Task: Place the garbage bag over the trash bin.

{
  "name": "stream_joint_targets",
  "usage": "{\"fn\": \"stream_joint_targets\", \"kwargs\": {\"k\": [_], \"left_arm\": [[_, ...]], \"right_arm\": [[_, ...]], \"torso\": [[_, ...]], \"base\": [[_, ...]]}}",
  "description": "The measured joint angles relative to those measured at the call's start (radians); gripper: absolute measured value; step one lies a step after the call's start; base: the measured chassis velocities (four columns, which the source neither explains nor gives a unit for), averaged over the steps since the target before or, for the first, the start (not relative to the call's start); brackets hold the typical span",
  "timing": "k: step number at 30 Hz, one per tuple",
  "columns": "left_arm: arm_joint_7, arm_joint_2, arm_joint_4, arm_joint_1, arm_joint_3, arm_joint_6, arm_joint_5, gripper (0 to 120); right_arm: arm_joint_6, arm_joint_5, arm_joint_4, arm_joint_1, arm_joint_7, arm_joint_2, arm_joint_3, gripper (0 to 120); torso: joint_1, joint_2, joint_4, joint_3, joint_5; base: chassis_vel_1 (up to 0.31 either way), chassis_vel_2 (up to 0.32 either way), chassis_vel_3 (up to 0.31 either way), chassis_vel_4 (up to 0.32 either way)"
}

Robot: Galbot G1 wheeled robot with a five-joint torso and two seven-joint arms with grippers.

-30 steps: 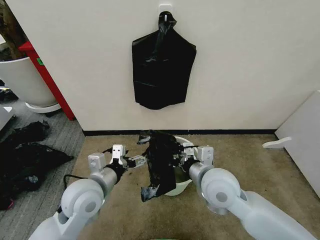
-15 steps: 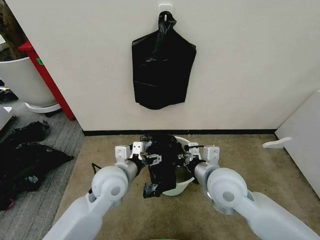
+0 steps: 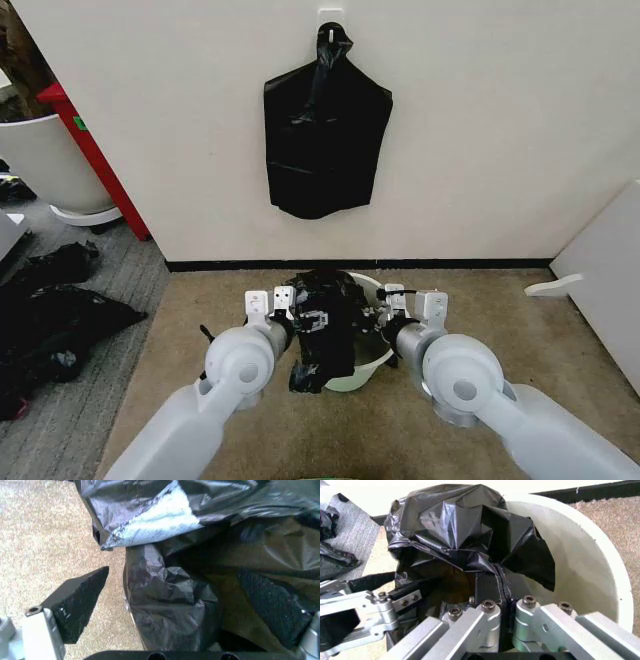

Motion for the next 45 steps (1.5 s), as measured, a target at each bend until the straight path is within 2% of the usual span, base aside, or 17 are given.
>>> {"fn": "stream_joint_targets", "kwargs": {"k": [9, 12, 18, 20, 24, 26, 30, 33, 34, 35, 38, 45], "left_arm": [[-0.009, -0.018, 0.036, -0.014, 0.003, -0.001, 0.000, 100], [-0.008, -0.022, 0.043, -0.015, 0.005, -0.002, 0.000, 96], [-0.003, -0.035, 0.067, -0.016, 0.015, -0.002, 0.003, 73], [-0.003, -0.037, 0.072, -0.016, 0.018, -0.002, 0.005, 70], [-0.006, -0.044, 0.081, -0.017, 0.020, -0.002, 0.005, 51], [-0.007, -0.045, 0.082, -0.017, 0.020, -0.002, 0.005, 50], [-0.011, -0.053, 0.091, -0.019, 0.022, -0.002, 0.005, 30], [-0.012, -0.055, 0.094, -0.021, 0.025, -0.003, 0.006, 20], [-0.012, -0.055, 0.094, -0.021, 0.025, -0.003, 0.006, 20], [-0.012, -0.055, 0.095, -0.021, 0.025, -0.003, 0.007, 14], [-0.012, -0.054, 0.096, -0.019, 0.025, -0.003, 0.008, 4], [-0.011, -0.049, 0.091, -0.004, 0.020, -0.003, 0.012, 3]], "right_arm": [[0.001, 0.008, 0.009, -0.005, 0.000, -0.008, 0.009, 0], [0.001, 0.008, 0.012, -0.006, 0.000, -0.010, 0.010, 0], [0.002, 0.008, 0.021, -0.010, -0.001, -0.012, 0.013, 0], [0.002, 0.008, 0.022, -0.010, -0.001, -0.012, 0.013, 0], [0.002, 0.008, 0.022, -0.006, -0.002, -0.011, 0.013, 0], [0.002, 0.008, 0.022, -0.006, -0.003, -0.011, 0.013, 0], [0.003, 0.005, 0.015, -0.009, -0.006, -0.010, 0.016, 0], [0.003, 0.004, 0.012, -0.011, -0.008, -0.008, 0.019, 0], [0.003, 0.004, 0.012, -0.011, -0.008, -0.008, 0.019, 0], [0.003, 0.004, 0.011, -0.011, -0.008, -0.007, 0.019, 0], [0.003, 0.003, 0.008, -0.012, -0.009, -0.004, 0.019, 0], [0.002, 0.000, 0.009, -0.016, -0.013, -0.004, 0.033, 0]], "torso": [[0.000, 0.000, 0.0000, 0.000, -0.0002], [0.000, 0.000, 0.0000, 0.000, -0.0003], [0.000, 0.000, 0.0000, 0.000, -0.0003], [0.000, 0.000, 0.0000, 0.000, -0.0003], [0.000, 0.000, 0.0000, 0.000, -0.0003], [0.000, 0.000, 0.0001, 0.000, -0.0003], [0.000, 0.000, 0.0000, 0.000, -0.0003], [0.000, 0.000, 0.0000, 0.000, -0.0003], [0.000, 0.000, 0.0000, 0.000, -0.0003], [0.000, 0.000, 0.0000, 0.000, -0.0003], [0.000, 0.000, -0.0001, 0.000, -0.0004], [0.000, 0.000, 0.0000, 0.000, -0.0003]], "base": [[0.000, 0.000, 0.000, 0.000], [0.000, 0.000, 0.000, 0.000], [0.000, 0.000, 0.000, 0.000], [0.000, 0.000, 0.000, 0.000], [0.000, 0.000, 0.000, 0.000], [0.000, 0.000, 0.000, 0.000], [0.000, 0.000, 0.000, 0.000], [0.000, 0.000, 0.000, 0.000], [0.000, 0.000, 0.000, 0.000], [0.000, 0.000, 0.000, 0.000], [0.000, 0.000, 0.000, 0.000], [0.000, 0.000, 0.000, 0.000]]}}
